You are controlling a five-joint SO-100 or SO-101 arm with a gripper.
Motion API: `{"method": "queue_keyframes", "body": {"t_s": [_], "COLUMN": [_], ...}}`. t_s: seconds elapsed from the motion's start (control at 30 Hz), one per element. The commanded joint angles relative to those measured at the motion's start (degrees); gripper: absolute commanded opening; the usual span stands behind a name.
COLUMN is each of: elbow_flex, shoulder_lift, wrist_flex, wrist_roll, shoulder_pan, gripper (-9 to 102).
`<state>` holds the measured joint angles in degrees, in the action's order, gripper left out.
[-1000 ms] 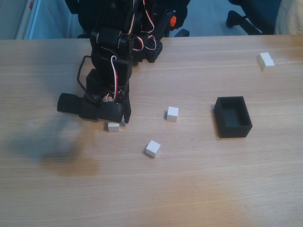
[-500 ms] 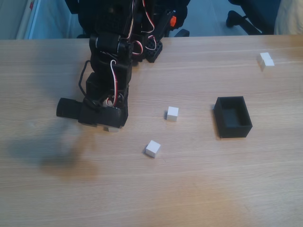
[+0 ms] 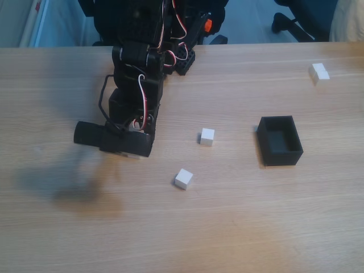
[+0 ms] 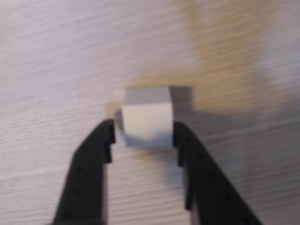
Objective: Pick blocks and place them in the box.
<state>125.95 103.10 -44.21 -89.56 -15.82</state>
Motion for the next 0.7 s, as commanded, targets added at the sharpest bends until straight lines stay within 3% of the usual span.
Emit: {"method": "queue_keyframes", "body": {"t_s": [0.0,0.13,0.37,0.67], "elbow_flex": [-2.6,-2.5,-2.5,-2.2], "shoulder_lift": [1.4,2.0,3.1,14.6], "wrist_flex": [-1.0,-0.4,-1.1,-11.3], "wrist_roll": [0.4,1.8,1.9,0.1], "shoulder_pan": [0.7,1.5,2.0,5.8], "gripper": [7,0,0,0]}}
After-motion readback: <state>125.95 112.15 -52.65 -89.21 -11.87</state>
